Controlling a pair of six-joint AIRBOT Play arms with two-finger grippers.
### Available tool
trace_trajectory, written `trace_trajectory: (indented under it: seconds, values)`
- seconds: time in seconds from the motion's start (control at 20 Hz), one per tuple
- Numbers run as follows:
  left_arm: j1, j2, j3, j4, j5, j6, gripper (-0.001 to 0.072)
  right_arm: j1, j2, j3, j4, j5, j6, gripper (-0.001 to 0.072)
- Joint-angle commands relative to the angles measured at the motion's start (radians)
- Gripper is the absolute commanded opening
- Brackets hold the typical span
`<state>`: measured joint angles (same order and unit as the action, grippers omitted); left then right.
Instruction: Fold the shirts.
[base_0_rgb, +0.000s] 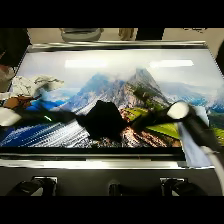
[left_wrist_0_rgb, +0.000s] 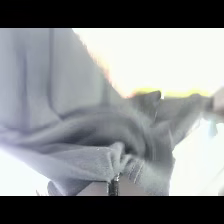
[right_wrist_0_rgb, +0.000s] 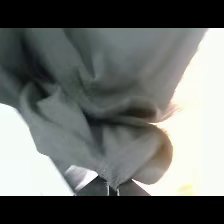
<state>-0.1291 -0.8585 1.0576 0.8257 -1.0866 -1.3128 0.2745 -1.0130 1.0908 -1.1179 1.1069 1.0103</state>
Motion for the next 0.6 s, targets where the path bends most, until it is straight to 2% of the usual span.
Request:
trace_trajectory:
  seconds: [0.0,0.05,0.15,0.25,0.3,0.45,0.55]
  values:
    - [0.237,0.127,0.419,0.022,0.034,-0.039,0.0026,0.000,0.209,0.397,-0.566,-0.063,0.237,0.0036]
    - [0.307,0.146,0.525,0.053,0.050,-0.079,0.0026,0.000,0.267,0.486,-0.679,-0.087,0.318,0.0036]
    - [0.421,0.171,0.680,0.041,0.063,-0.156,0.0027,0.000,0.359,0.582,-0.712,-0.110,0.434,0.0036]
    - [0.441,0.187,0.742,-0.060,0.063,-0.153,0.0027,0.000,0.415,0.591,-0.643,-0.143,0.441,0.0036]
    - [0.441,0.196,0.754,-0.056,0.064,-0.153,0.0026,0.000,0.432,0.591,-0.649,-0.137,0.437,0.0036]
    - [0.441,0.218,0.755,0.136,0.039,-0.159,0.0026,0.000,0.461,0.591,-0.734,-0.079,0.415,0.0036]
    - [0.441,0.216,0.753,0.261,-0.063,-0.207,0.0027,0.000,0.462,0.591,-0.764,0.014,0.414,0.0036]
